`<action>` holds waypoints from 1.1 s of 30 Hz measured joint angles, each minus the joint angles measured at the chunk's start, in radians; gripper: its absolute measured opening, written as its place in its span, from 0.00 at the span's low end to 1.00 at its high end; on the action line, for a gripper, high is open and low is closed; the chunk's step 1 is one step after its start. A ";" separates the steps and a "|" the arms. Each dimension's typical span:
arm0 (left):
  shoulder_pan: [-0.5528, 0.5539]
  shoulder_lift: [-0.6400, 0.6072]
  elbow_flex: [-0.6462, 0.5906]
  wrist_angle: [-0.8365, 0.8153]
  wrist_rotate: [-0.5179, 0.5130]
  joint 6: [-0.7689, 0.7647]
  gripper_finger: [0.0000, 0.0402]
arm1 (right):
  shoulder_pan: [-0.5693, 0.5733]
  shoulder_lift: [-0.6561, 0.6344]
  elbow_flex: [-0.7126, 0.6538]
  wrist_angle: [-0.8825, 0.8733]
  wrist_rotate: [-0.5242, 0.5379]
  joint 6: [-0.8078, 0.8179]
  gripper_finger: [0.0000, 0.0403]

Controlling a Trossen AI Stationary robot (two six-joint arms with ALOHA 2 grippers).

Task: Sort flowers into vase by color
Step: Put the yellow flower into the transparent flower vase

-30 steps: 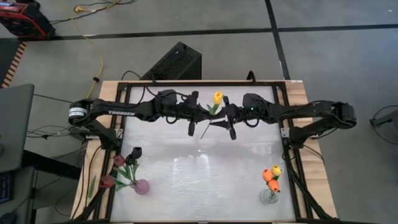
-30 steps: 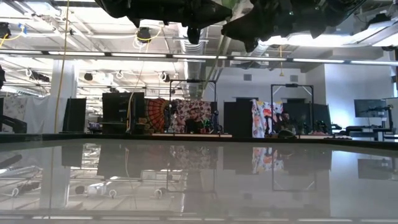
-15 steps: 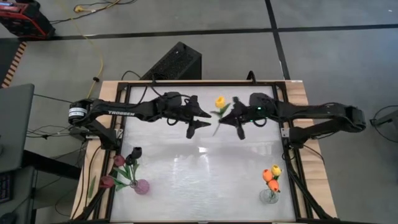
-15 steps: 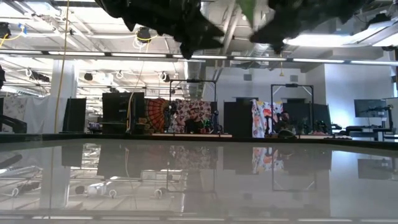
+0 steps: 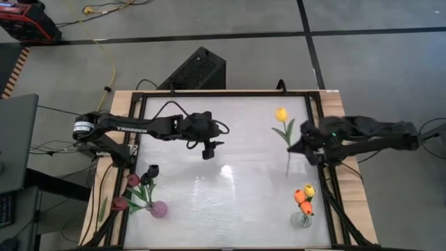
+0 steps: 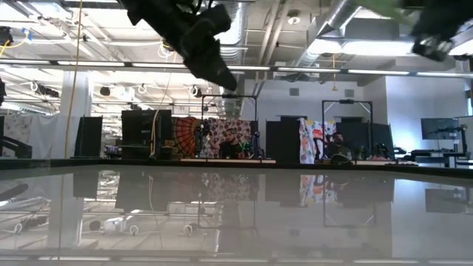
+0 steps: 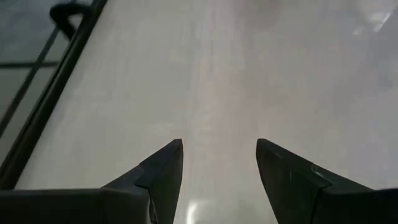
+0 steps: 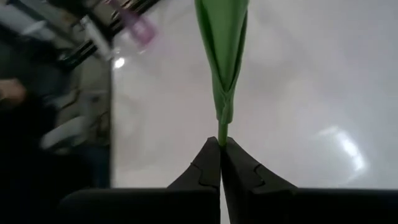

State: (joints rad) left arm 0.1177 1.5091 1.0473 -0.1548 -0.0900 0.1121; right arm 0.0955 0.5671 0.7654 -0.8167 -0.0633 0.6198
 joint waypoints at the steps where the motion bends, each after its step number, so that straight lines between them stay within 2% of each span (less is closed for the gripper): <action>1: -0.006 -0.004 0.000 -0.029 -0.022 0.002 0.48 | 0.052 -0.010 0.000 -0.013 0.012 0.045 0.07; 5: -0.029 -0.026 -0.007 -0.091 -0.065 0.019 0.48 | 0.278 -0.033 0.000 0.003 0.088 0.211 0.07; 8: -0.038 -0.057 -0.015 -0.098 -0.083 0.023 0.48 | 0.461 -0.034 0.000 0.004 0.226 0.309 0.06; 12: -0.037 -0.101 -0.039 -0.081 -0.081 0.007 0.48 | 0.677 -0.022 0.000 -0.045 0.464 0.397 0.06; 14: -0.039 -0.121 -0.062 -0.050 -0.080 -0.006 0.48 | 0.767 -0.022 -0.001 -0.060 0.537 0.438 0.06; 20: -0.039 -0.135 -0.088 0.000 -0.080 -0.049 0.48 | 1.016 -0.022 0.000 -0.014 0.613 0.462 0.06; 29: -0.041 -0.134 -0.088 0.099 -0.079 -0.099 0.48 | 1.328 0.012 0.000 0.035 0.799 0.430 0.06; 33: -0.042 -0.134 -0.088 0.127 -0.074 -0.115 0.48 | 1.470 0.057 0.000 0.040 0.925 0.393 0.06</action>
State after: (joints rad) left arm 0.0754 1.3754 0.9592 -0.0273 -0.1644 -0.0026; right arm 1.5655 0.6241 0.7650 -0.7765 0.8612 1.0131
